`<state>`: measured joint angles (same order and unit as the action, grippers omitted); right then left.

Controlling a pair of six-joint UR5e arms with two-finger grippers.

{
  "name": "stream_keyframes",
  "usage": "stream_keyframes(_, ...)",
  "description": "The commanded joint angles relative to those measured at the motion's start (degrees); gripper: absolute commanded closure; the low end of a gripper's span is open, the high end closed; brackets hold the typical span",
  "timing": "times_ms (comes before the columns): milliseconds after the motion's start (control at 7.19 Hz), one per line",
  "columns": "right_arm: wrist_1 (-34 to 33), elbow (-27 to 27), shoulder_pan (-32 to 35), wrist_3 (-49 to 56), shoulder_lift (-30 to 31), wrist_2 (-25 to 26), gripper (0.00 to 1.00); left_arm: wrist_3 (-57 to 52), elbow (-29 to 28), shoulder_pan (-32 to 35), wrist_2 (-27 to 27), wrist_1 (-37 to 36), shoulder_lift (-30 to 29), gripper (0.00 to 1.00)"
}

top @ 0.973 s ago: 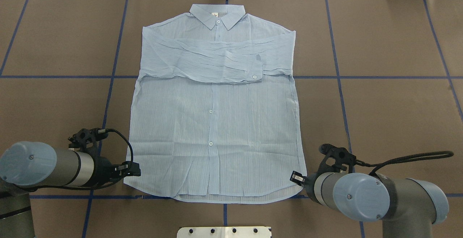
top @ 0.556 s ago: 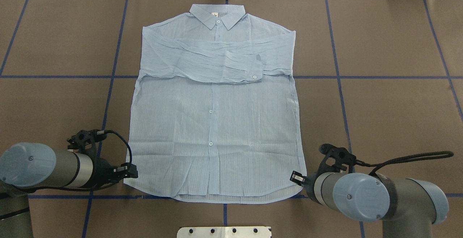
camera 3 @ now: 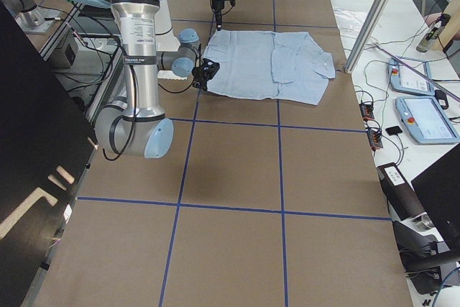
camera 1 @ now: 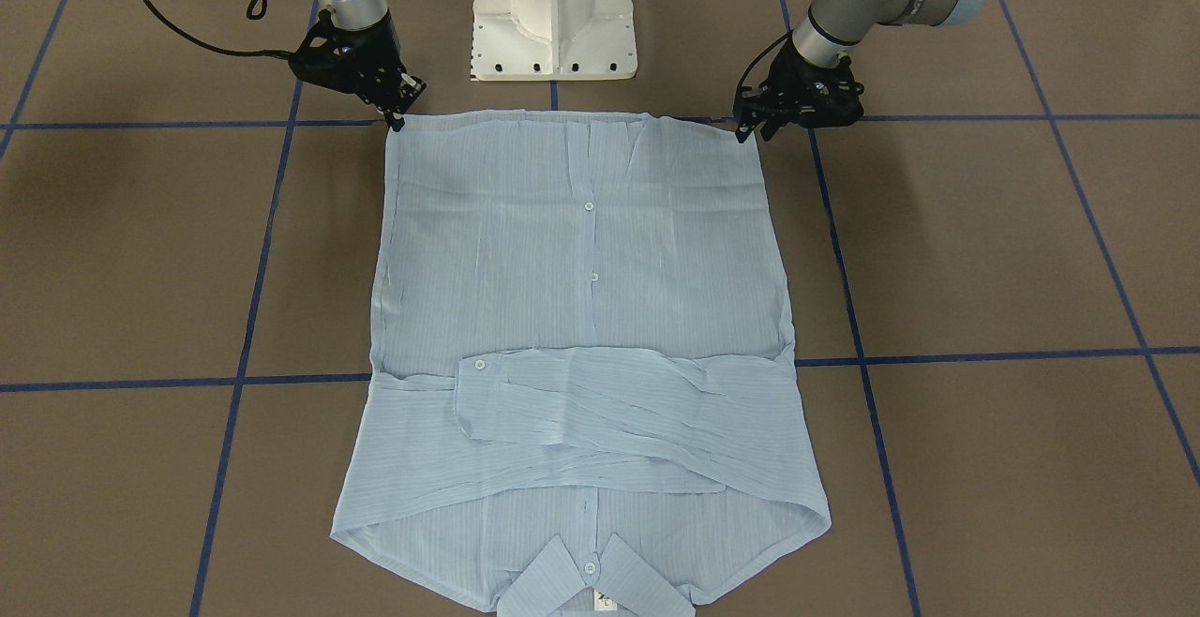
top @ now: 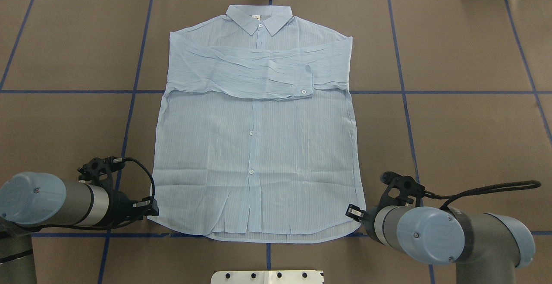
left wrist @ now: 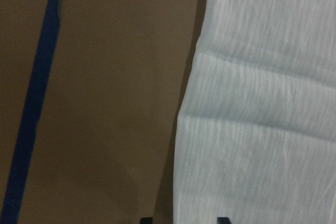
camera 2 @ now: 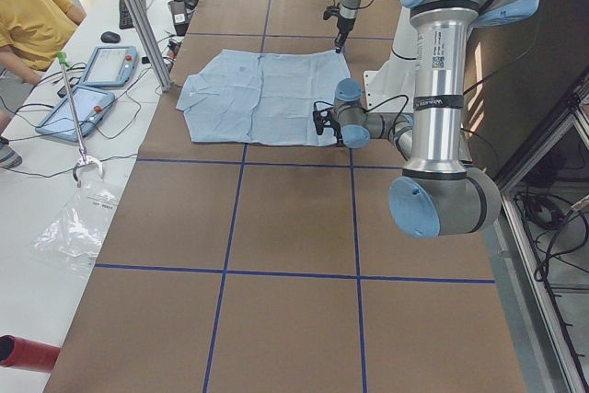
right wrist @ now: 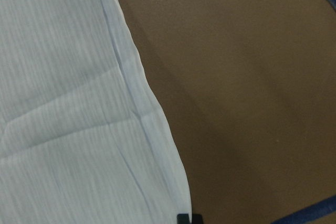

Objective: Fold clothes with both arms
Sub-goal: 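Close both grippers on the hem corners and begin lifting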

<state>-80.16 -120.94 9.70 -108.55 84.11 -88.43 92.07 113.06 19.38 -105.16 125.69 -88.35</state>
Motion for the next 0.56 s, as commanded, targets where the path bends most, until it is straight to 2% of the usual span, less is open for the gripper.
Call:
stream_keyframes(0,0.0,0.0,0.1,0.0,0.0,0.1,1.00,1.4,-0.1,-0.8,0.0,0.0,0.0,0.54)
stream_keyframes(278,0.0,-0.1,0.1,0.0,0.0,0.2,1.00,1.4,-0.1,-1.0,0.0,0.0,0.0,0.58)
stream_keyframes(417,0.0,0.0,0.1,0.0,0.0,0.2,1.00,1.4,-0.1,-1.0,0.0,0.0,0.0,0.64)
